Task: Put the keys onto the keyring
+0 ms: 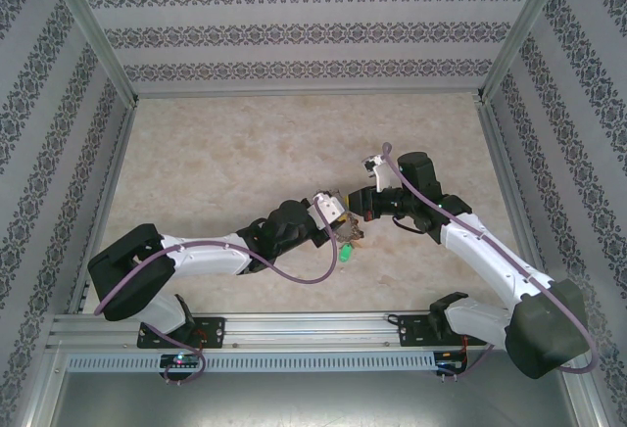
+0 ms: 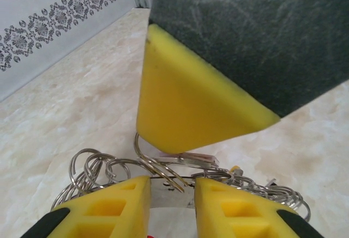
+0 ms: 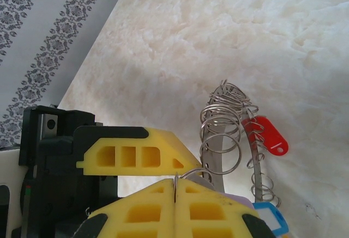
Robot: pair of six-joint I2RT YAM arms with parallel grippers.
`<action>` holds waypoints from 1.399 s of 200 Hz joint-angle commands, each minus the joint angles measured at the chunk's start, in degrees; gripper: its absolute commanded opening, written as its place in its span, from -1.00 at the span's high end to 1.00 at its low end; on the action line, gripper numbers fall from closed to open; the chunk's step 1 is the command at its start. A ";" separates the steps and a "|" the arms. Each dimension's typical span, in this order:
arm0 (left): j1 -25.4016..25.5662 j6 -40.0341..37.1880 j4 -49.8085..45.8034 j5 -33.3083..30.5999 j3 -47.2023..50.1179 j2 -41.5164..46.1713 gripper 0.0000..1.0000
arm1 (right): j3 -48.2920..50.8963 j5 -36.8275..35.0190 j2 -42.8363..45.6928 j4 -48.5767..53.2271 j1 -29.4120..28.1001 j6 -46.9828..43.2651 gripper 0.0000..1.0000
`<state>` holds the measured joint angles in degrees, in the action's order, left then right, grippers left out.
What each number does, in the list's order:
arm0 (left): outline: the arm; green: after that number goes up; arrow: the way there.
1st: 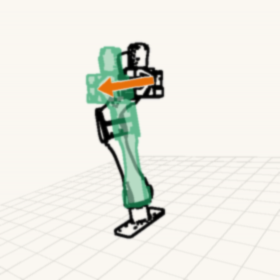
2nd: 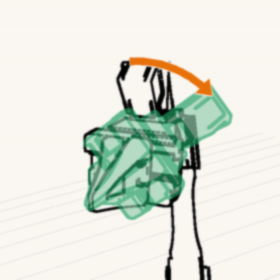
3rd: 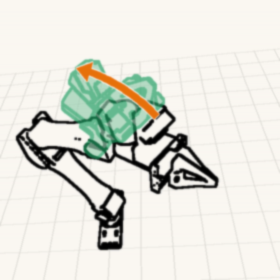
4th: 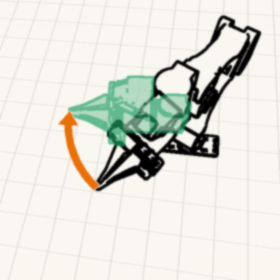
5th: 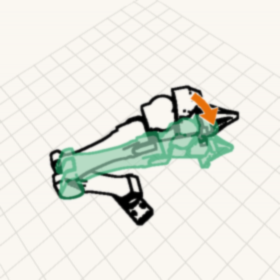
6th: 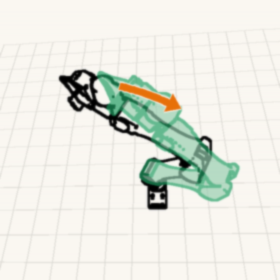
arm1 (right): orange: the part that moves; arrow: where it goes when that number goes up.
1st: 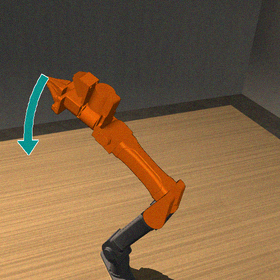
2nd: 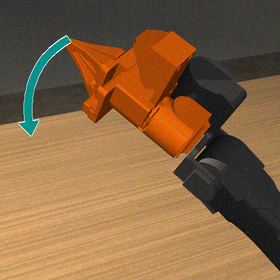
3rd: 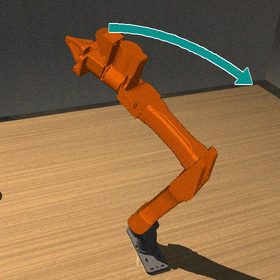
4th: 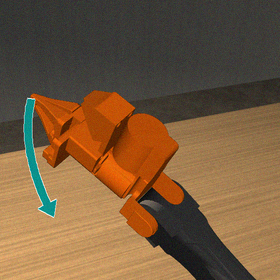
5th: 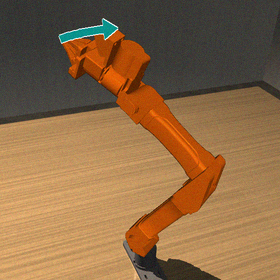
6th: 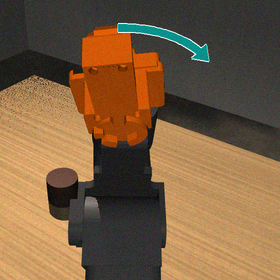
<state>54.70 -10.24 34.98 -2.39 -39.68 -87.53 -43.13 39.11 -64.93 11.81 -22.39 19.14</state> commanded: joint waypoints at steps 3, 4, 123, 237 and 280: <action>0.67 0.32 2.45 -1.91 -1.48 -0.38 0.50 | -2.06 2.81 0.94 -1.46 -0.64 -0.94 1.00; 0.67 0.31 2.41 -1.91 -1.51 -0.42 0.50 | -2.05 2.81 0.94 -1.45 -0.68 -0.94 1.00; 0.67 0.04 4.13 -1.41 -1.35 -0.33 0.48 | -2.21 2.85 1.12 -0.95 -0.81 -0.97 1.00; 0.67 -0.31 4.52 -1.56 -2.10 -1.10 0.53 | -1.88 3.33 0.93 -0.51 -0.90 -1.29 1.00; 0.67 -0.46 4.39 -2.51 -1.54 -0.51 0.70 | -1.80 3.34 1.05 -0.04 -0.90 -1.62 1.00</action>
<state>54.76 -10.31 36.71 -3.31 -40.12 -88.36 -43.13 39.55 -64.93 12.01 -22.39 18.90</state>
